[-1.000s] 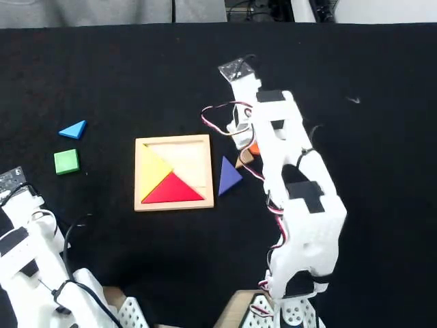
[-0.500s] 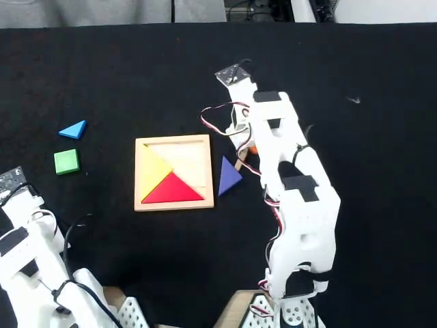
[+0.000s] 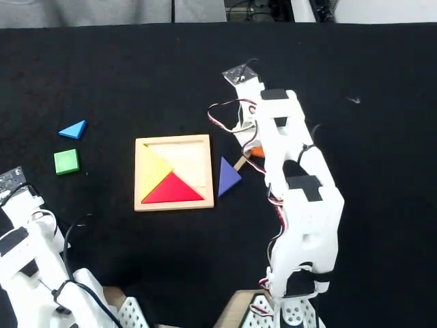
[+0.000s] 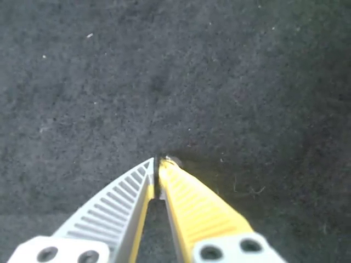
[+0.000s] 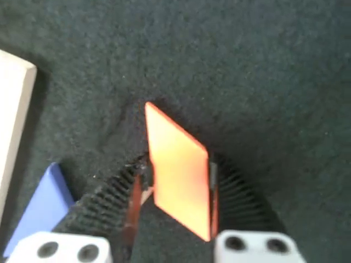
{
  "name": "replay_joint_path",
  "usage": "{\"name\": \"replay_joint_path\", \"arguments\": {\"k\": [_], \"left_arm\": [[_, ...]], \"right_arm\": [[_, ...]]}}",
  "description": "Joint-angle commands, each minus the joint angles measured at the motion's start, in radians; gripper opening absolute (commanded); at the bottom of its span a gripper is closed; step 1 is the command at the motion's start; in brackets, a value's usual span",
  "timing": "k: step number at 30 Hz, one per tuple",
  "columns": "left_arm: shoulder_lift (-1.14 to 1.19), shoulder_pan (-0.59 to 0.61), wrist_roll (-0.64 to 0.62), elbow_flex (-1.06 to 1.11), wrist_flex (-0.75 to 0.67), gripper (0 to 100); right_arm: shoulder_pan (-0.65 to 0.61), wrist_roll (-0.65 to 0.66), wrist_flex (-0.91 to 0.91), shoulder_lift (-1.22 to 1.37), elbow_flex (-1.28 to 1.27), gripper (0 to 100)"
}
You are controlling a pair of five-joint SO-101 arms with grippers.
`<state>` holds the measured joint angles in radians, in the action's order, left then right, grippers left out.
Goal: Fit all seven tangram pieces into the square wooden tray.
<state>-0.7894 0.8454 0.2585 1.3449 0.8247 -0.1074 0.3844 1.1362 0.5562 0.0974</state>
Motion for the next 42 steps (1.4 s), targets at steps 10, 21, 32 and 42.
{"name": "replay_joint_path", "arguments": {"k": [10, 21, 32, 42], "left_arm": [[-0.015, -0.008, 0.008, -0.005, -0.012, 3], [-0.015, -0.008, 0.008, -0.005, -0.012, 3], [-0.015, -0.007, 0.008, -0.004, -0.011, 3], [-0.015, -0.007, 0.008, -0.004, -0.011, 3]], "right_arm": [[0.015, 0.009, 0.064, -0.024, 0.108, 1.8], [0.006, -0.072, 0.288, -0.163, 0.292, 1.5], [-0.112, -0.397, 0.476, -0.288, 0.32, 1.5], [-0.321, -0.658, 0.58, -0.361, 0.318, 1.5]]}}
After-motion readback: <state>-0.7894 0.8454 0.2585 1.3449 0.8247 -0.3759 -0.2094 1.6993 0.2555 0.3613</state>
